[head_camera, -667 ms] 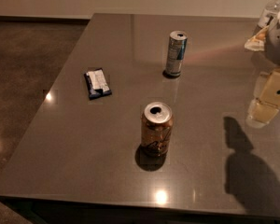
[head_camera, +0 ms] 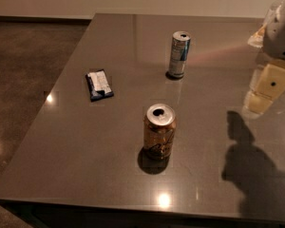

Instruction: Move redbull can near rxbar blueberry

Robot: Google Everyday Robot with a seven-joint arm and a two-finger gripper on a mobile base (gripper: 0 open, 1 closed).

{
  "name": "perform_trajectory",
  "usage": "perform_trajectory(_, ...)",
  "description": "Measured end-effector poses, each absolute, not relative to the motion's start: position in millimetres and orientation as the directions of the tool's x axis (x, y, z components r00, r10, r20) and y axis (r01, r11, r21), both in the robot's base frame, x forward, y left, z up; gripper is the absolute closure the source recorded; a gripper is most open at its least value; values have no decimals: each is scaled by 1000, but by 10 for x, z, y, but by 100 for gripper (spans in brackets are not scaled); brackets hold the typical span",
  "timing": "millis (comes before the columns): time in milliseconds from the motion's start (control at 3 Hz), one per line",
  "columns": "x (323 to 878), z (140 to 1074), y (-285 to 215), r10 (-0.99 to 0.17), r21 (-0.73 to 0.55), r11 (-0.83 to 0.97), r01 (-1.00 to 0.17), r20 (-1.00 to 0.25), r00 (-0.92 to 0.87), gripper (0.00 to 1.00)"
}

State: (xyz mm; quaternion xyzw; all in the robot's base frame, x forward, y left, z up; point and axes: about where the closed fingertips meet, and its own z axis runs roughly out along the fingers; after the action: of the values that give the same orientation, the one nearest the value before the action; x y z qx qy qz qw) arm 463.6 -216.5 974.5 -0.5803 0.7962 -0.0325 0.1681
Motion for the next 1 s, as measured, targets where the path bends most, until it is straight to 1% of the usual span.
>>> perform_trajectory(667, 5556, 9579, -2193, -835, -246, 519, -818, -351, -424, 0)
perform_trajectory(1000, 6002, 9527, -2133, -774, -242, 594, -767, -431, -464, 0)
